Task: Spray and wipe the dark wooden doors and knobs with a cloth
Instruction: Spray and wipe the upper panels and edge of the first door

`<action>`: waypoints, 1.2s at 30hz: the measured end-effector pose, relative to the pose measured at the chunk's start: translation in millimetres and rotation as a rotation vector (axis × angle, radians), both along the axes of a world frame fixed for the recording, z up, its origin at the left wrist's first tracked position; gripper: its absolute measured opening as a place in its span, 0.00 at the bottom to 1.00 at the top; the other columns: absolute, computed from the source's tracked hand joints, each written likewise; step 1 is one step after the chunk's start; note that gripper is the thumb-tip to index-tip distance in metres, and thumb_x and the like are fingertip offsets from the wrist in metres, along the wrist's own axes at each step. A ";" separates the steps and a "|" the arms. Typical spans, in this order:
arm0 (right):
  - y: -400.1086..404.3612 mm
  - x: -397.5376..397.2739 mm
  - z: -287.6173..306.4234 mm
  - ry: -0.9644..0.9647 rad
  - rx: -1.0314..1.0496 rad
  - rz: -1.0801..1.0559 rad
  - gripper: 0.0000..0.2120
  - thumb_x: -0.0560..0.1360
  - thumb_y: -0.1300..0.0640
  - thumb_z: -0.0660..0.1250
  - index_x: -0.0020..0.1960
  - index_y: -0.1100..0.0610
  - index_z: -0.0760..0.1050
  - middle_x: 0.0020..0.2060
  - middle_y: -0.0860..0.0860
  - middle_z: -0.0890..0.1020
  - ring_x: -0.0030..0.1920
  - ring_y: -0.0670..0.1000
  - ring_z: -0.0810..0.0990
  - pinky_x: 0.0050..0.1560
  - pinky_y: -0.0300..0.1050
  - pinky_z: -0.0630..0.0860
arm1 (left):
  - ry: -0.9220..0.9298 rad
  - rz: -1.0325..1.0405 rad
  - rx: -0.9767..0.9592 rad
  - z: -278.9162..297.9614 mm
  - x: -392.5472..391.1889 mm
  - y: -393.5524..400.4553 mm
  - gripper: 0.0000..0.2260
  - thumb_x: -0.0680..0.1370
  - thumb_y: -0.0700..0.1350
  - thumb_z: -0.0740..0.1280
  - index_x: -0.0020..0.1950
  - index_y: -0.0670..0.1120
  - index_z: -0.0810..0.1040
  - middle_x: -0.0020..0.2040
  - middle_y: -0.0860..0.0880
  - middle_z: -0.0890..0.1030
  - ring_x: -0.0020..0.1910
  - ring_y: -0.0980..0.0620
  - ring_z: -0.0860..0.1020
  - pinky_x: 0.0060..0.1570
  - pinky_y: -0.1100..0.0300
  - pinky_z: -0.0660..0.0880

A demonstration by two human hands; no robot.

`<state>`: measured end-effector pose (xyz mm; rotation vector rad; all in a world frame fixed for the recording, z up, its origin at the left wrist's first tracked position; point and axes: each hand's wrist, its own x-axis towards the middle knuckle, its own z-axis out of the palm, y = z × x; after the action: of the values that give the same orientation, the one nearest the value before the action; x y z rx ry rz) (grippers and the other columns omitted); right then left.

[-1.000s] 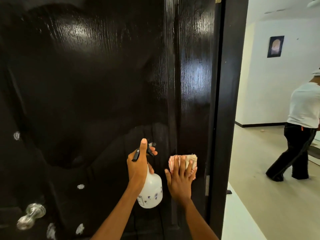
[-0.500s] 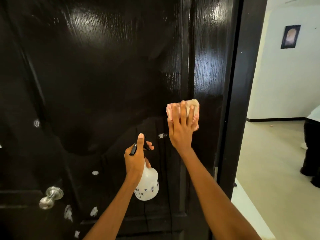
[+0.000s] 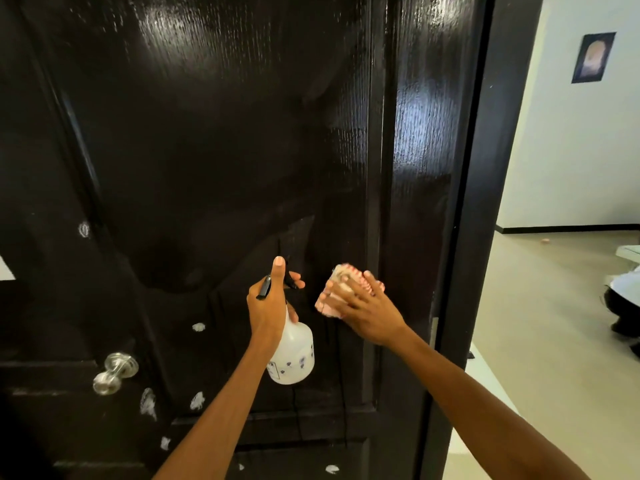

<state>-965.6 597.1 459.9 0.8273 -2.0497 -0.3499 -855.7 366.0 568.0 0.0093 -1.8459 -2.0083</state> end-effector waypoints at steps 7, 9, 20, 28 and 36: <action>-46.0 -1.6 146.1 0.161 -0.679 -0.151 0.27 0.84 0.48 0.59 0.81 0.51 0.59 0.81 0.56 0.58 0.80 0.64 0.54 0.76 0.70 0.53 | 0.011 0.010 -0.017 6.8 7.1 -5.6 0.29 0.79 0.65 0.61 0.47 0.40 0.84 0.43 0.44 0.87 0.21 0.47 0.74 0.25 0.56 0.74; -74.4 -4.7 158.3 0.161 -0.683 -0.138 0.26 0.84 0.50 0.58 0.81 0.51 0.60 0.81 0.55 0.58 0.80 0.64 0.54 0.77 0.70 0.49 | 0.022 0.028 -0.024 7.2 6.8 -10.9 0.28 0.82 0.64 0.60 0.47 0.39 0.84 0.43 0.44 0.87 0.21 0.46 0.74 0.24 0.57 0.74; 17.7 18.0 -79.9 -0.221 0.034 -0.118 0.37 0.77 0.49 0.65 0.82 0.47 0.53 0.82 0.50 0.53 0.81 0.60 0.48 0.77 0.70 0.40 | 0.019 0.018 -0.060 -12.8 5.0 -16.2 0.28 0.83 0.63 0.59 0.45 0.39 0.84 0.42 0.45 0.88 0.19 0.48 0.73 0.27 0.54 0.74; -14.7 21.9 -24.5 -0.185 -0.638 -0.250 0.33 0.81 0.49 0.54 0.83 0.53 0.46 0.82 0.58 0.50 0.81 0.65 0.45 0.76 0.71 0.40 | -0.020 0.010 0.028 -22.2 12.6 -20.5 0.30 0.82 0.63 0.59 0.46 0.37 0.83 0.42 0.43 0.87 0.19 0.46 0.72 0.25 0.55 0.73; -139.6 5.5 54.9 -0.106 -0.622 -0.159 0.33 0.80 0.54 0.61 0.83 0.53 0.54 0.82 0.57 0.53 0.81 0.64 0.40 0.75 0.72 0.41 | 0.020 0.034 -0.020 -11.0 13.5 -80.3 0.30 0.81 0.63 0.59 0.46 0.37 0.83 0.42 0.42 0.87 0.20 0.46 0.72 0.23 0.56 0.72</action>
<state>-960.1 457.5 514.8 0.3066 -2.1464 0.2501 -842.2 285.7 557.1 0.0153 -1.8415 -1.9594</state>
